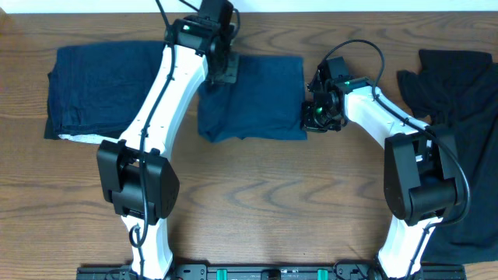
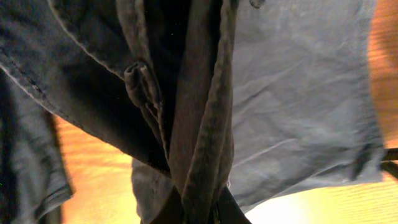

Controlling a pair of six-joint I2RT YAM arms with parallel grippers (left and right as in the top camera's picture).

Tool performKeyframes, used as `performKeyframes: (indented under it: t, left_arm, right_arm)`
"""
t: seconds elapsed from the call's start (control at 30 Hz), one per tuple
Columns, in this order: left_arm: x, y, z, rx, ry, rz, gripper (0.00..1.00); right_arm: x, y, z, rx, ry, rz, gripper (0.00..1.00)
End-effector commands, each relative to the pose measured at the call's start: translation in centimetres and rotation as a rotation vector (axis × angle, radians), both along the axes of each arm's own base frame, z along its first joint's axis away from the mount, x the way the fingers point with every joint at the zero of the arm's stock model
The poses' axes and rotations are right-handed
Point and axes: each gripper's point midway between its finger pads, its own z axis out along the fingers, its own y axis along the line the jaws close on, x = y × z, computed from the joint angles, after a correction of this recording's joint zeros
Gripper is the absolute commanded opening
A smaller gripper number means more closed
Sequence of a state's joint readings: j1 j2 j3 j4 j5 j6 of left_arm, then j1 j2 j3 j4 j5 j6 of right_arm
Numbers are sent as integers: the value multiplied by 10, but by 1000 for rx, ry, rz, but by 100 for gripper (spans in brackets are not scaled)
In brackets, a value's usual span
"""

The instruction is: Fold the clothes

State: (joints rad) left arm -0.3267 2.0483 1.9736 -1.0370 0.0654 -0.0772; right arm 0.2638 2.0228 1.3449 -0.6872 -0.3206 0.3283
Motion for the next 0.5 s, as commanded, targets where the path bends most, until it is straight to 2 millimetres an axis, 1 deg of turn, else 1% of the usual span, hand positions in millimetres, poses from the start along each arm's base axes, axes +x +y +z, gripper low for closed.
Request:
performKeyframes:
  t: [0.0, 0.1, 0.2, 0.37, 0.4, 0.47]
  left_arm:
    - [4, -22, -1, -75, 3, -8, 6]
    - [7, -31, -8, -93, 10, 20, 6]
    - [7, -43, -14, -117, 18, 4, 6]
    - [10, -52, -13, -129, -3, -6, 6]
    - [10, -53, -13, -129, -3, -6, 6]
    - [10, -53, -13, -128, -2, -7, 6]
  right_arm:
    - [1, 2, -1, -4, -8, 20, 1]
    - [1, 3, -1, -4, -8, 20, 1]
    - [1, 2, -1, -4, -8, 20, 1]
    - [2, 3, 0, 1, -13, 27, 1]
    - [5, 3, 4, 1, -25, 45, 1]
    - [11, -9, 20, -27, -32, 41, 1]
